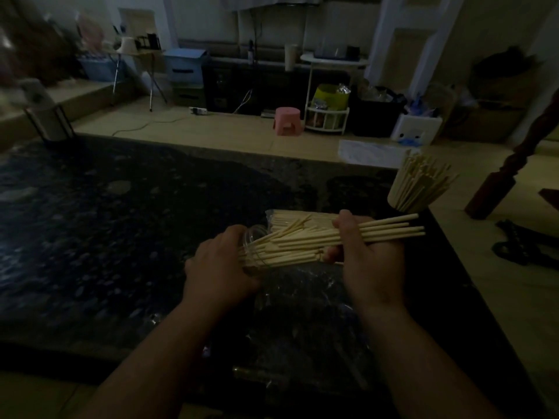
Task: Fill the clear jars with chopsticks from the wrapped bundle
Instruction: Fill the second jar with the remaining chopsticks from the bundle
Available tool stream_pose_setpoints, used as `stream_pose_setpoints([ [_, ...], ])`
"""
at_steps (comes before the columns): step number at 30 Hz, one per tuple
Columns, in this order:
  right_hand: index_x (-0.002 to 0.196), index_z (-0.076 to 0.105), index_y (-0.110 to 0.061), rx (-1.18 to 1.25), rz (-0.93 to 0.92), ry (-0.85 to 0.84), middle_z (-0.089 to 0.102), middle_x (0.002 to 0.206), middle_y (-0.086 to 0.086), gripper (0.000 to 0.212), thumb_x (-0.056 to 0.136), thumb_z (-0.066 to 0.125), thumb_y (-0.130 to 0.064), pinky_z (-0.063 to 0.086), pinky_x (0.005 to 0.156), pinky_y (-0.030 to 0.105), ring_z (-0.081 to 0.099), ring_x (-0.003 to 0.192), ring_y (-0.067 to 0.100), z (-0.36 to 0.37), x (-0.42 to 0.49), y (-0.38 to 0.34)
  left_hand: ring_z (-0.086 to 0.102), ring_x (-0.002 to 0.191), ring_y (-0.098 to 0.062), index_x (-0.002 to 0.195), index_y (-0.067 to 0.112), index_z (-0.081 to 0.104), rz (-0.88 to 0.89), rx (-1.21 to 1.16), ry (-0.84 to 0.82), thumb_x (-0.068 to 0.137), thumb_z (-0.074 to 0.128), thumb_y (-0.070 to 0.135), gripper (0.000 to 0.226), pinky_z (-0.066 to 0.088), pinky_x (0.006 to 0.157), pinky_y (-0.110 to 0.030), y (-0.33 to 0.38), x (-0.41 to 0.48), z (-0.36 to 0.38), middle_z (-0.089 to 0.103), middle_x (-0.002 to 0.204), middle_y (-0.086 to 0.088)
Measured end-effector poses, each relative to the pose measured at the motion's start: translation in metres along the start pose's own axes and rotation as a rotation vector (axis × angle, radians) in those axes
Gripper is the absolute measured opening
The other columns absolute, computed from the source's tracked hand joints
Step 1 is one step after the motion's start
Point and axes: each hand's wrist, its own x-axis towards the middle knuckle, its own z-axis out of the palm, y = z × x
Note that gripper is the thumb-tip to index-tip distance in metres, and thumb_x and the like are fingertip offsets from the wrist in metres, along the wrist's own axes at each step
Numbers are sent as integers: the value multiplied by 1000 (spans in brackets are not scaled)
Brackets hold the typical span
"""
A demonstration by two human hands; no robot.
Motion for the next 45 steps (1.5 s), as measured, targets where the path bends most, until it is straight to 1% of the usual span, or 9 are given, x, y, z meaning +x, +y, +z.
stream_pose_setpoints([
  [5, 79, 67, -26, -128, -14, -81, 69, 76, -9, 9, 87, 69, -27, 47, 59, 11, 64, 69, -3, -1, 4, 3, 55, 107, -18, 125, 43, 41, 10, -5, 9, 55, 77, 57, 81, 46, 92, -46, 1, 0, 1, 57, 111, 12],
  [8, 88, 63, -18, -19, 94, -7, 67, 80, -3, 12, 83, 73, -20, 47, 54, 18, 63, 62, 1, -1, 6, 3, 55, 107, -19, 126, 42, 41, 20, -9, 15, 56, 78, 55, 80, 46, 91, -46, 2, 0, 0, 58, 111, 12],
  [12, 79, 57, -19, 223, 236, 84, 58, 60, -5, 16, 94, 56, -12, 46, 51, 25, 53, 50, 6, 2, 9, 4, 54, 108, -19, 126, 43, 39, 24, -3, 15, 57, 78, 56, 80, 46, 92, -47, 0, 2, 2, 57, 113, 12],
  [17, 84, 67, -20, -95, 241, -136, 69, 81, -3, 8, 83, 71, -14, 50, 65, 25, 64, 76, 12, 2, 7, 13, 55, 105, -16, 122, 45, 40, 51, 29, 13, 56, 78, 58, 77, 47, 88, -45, 0, 2, 4, 56, 108, 16],
  [22, 94, 60, -16, 63, 247, 50, 59, 71, -2, 5, 94, 55, -17, 44, 50, 21, 51, 51, 1, -1, 11, 9, 55, 105, -16, 123, 45, 40, 60, 17, 33, 56, 79, 57, 79, 45, 88, -43, -2, 2, 5, 56, 109, 16],
  [27, 96, 73, -23, -276, 93, -126, 66, 88, -17, 11, 90, 65, -19, 46, 73, 12, 61, 85, -3, -3, 8, 13, 54, 108, -15, 125, 44, 39, 85, 45, 28, 54, 79, 56, 82, 45, 87, -42, -3, 2, 7, 56, 113, 16],
  [31, 90, 71, -25, -247, 64, -35, 69, 90, -9, 9, 88, 67, -17, 52, 75, 21, 64, 86, 3, -4, 9, 14, 53, 109, -16, 128, 44, 37, 88, 33, 16, 54, 79, 54, 85, 46, 88, -43, -4, 3, 8, 55, 116, 15],
  [38, 82, 70, -26, -257, 120, -118, 69, 87, -8, 12, 89, 65, -18, 54, 79, 32, 65, 87, 10, -7, 13, 15, 52, 110, -17, 128, 42, 39, 67, 33, 11, 57, 79, 54, 83, 44, 89, -42, -3, 3, 4, 56, 116, 13],
  [45, 86, 66, -22, -254, 196, -168, 68, 84, 2, 9, 91, 61, -18, 56, 69, 32, 67, 78, 18, -12, 14, 11, 55, 104, -16, 128, 41, 40, 6, -85, 51, 54, 83, 45, 85, 48, 92, -46, -6, 5, -1, 50, 98, 18],
])
